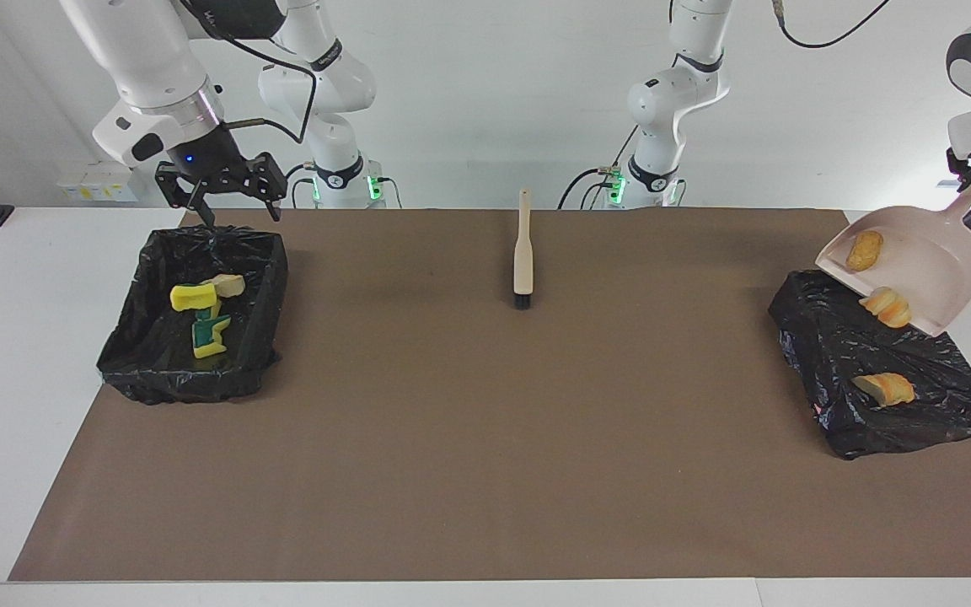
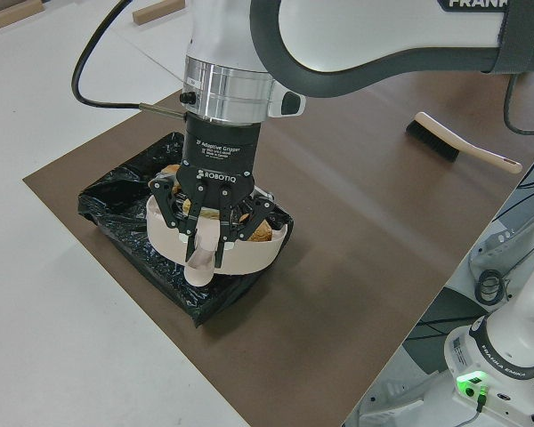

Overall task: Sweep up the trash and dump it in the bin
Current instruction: 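Tip the dustpan over the bin with the left gripper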

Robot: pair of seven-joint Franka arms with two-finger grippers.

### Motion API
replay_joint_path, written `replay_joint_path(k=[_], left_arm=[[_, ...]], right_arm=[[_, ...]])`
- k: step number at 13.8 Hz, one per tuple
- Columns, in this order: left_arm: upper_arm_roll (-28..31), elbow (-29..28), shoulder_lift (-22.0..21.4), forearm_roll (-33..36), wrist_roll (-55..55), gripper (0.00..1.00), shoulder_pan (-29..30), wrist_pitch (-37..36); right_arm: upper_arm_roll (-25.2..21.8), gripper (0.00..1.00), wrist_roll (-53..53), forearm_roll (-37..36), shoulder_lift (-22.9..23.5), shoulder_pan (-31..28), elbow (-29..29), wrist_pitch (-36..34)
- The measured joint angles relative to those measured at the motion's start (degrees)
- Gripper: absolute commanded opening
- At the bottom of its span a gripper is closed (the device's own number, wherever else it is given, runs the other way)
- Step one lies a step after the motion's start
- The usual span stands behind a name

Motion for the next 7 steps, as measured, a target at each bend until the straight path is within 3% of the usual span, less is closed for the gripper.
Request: replay_joint_path(k=[7], left_arm=[[0.0, 2.4, 2.0, 9.3, 0.0, 0.00, -1.1, 4.0]], right_arm=[[-0.2, 1.00, 1.7, 0.0, -1.0, -0.3, -1.7, 0.4]])
